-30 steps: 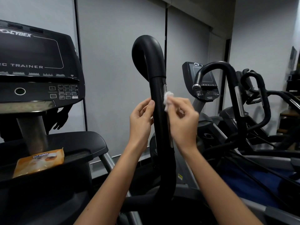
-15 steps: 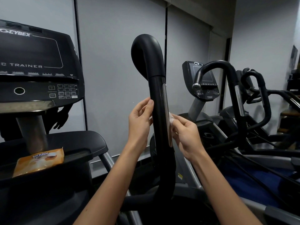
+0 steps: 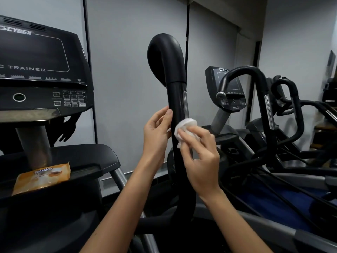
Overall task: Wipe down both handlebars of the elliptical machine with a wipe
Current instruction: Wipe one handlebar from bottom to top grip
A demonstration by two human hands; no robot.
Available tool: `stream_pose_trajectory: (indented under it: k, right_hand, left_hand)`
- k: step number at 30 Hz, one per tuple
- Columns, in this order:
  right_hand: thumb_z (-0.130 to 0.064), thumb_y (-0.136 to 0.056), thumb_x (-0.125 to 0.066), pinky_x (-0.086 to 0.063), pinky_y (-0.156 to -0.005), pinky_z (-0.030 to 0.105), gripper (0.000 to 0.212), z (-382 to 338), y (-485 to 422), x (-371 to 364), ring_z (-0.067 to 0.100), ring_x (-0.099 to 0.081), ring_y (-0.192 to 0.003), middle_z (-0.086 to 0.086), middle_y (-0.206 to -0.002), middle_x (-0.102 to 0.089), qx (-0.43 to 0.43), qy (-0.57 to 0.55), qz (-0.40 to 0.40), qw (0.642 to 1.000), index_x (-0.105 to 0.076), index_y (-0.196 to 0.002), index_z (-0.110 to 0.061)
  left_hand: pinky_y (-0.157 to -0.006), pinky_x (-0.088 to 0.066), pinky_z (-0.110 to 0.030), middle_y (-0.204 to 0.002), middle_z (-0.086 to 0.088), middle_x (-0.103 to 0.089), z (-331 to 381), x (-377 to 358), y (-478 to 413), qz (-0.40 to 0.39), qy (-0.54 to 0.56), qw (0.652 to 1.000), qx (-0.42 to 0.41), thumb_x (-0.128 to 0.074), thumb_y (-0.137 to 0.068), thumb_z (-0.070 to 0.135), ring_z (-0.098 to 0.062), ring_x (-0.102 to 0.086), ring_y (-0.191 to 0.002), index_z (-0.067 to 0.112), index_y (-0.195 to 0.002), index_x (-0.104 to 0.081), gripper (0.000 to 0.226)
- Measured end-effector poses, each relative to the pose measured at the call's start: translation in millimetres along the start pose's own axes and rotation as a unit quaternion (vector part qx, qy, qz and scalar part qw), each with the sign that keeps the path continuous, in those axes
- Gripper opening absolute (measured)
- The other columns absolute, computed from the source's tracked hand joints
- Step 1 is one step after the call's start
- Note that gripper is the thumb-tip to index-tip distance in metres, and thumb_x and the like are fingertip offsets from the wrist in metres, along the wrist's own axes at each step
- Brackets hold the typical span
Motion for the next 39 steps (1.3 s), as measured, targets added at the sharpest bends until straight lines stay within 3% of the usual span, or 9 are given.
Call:
stream_pose_trajectory:
  k: [7,14,19,22,26,29,32,36,39]
  right_hand:
    - [-0.008,-0.088,-0.060,-0.046,-0.085,0.016,0.021,-1,-50,-9,0.009,-0.059,-0.093,-0.004,-0.101,-0.060,-0.112,-0.080,0.002,0.990,-0.070,-0.106,-0.009]
    - [-0.015,-0.096,-0.050,-0.055,-0.073,0.034,0.019,27,-57,-13,0.022,-0.064,-0.075,0.012,-0.087,-0.069,-0.437,-0.362,-0.102,0.817,-0.069,-0.096,-0.015]
    - [-0.014,-0.093,-0.053,-0.050,-0.080,0.036,0.020,35,-43,-7,0.033,-0.056,-0.090,0.023,-0.096,-0.064,-0.473,-0.381,-0.124,0.785,-0.073,-0.091,-0.013]
    - [-0.016,-0.089,-0.060,-0.041,-0.069,0.033,0.019,29,-72,-12,0.029,-0.045,-0.087,0.021,-0.091,-0.055,-0.438,-0.382,-0.089,0.809,-0.077,-0.080,-0.019]
    - [-0.011,-0.089,-0.063,-0.049,-0.065,0.017,0.012,12,-90,-13,0.002,-0.060,-0.067,0.004,-0.083,-0.063,-0.298,-0.295,-0.014,0.908,-0.070,-0.098,-0.010]
    - [-0.008,-0.089,-0.061,-0.047,-0.083,0.016,0.019,6,-69,-4,0.002,-0.058,-0.091,-0.010,-0.099,-0.055,-0.116,-0.132,-0.050,0.983,-0.068,-0.107,-0.010]
    - [-0.003,-0.088,-0.059,-0.039,-0.094,0.012,0.025,13,-47,6,0.005,-0.049,-0.104,-0.006,-0.108,-0.045,-0.005,-0.051,-0.107,0.993,-0.067,-0.111,-0.008]
    - [0.000,-0.086,-0.044,-0.028,-0.100,0.004,0.039,12,-40,12,-0.007,-0.034,-0.113,-0.002,-0.113,-0.031,-0.010,-0.045,-0.169,0.985,-0.061,-0.120,-0.006]
    - [0.003,-0.085,-0.047,-0.039,-0.092,0.009,0.039,9,-52,15,-0.009,-0.044,-0.103,-0.002,-0.106,-0.045,-0.023,-0.068,-0.168,0.983,-0.061,-0.119,-0.007]
  left_hand:
    - [-0.070,-0.052,-0.020,-0.100,-0.005,-0.067,1,-2,2,0.000,-0.002,1.000,0.006,-0.053,-0.094,0.020,-0.010,-0.065,-0.083,0.004,-0.122,-0.056,0.033]
    - [-0.082,-0.053,-0.027,-0.102,-0.009,-0.068,7,-2,3,0.029,-0.048,0.998,-0.017,-0.057,-0.092,0.019,-0.017,-0.063,-0.093,0.007,-0.114,-0.063,0.026]
    - [-0.085,-0.052,-0.030,-0.105,-0.013,-0.067,8,-1,4,0.036,-0.050,0.998,-0.012,-0.058,-0.092,0.019,-0.020,-0.063,-0.094,0.006,-0.114,-0.063,0.027]
    - [-0.085,-0.052,-0.029,-0.103,-0.010,-0.068,8,-2,5,0.027,-0.047,0.998,-0.011,-0.057,-0.092,0.018,-0.018,-0.064,-0.094,0.007,-0.114,-0.064,0.025]
    - [-0.079,-0.052,-0.025,-0.101,-0.007,-0.069,10,-1,6,0.018,-0.046,0.999,-0.010,-0.058,-0.092,0.019,-0.016,-0.067,-0.092,0.009,-0.116,-0.063,0.026]
    - [-0.076,-0.053,-0.024,-0.093,-0.003,-0.066,11,-2,8,0.034,-0.021,0.999,-0.018,-0.060,-0.090,0.016,-0.007,-0.066,-0.077,0.019,-0.117,-0.058,0.027]
    - [-0.079,-0.055,-0.025,-0.100,-0.009,-0.065,11,0,15,0.038,-0.008,0.999,-0.026,-0.059,-0.090,0.016,-0.008,-0.067,-0.079,0.022,-0.106,-0.061,0.017]
    - [-0.085,-0.054,-0.027,-0.101,-0.008,-0.068,10,5,25,0.009,-0.006,0.999,-0.041,-0.057,-0.090,0.019,-0.015,-0.067,-0.092,0.019,-0.096,-0.066,0.011]
    - [-0.089,-0.052,-0.026,-0.103,0.004,-0.066,11,11,31,-0.026,-0.058,0.995,-0.080,-0.061,-0.088,0.014,-0.009,-0.068,-0.090,0.027,-0.107,-0.064,0.023]
Point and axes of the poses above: each hand's wrist, its own y-axis away from the middle knuckle, its own x-axis out of the back of the hand, z = x × y, the point moved 1 cm from there along -y, towards the middle knuckle
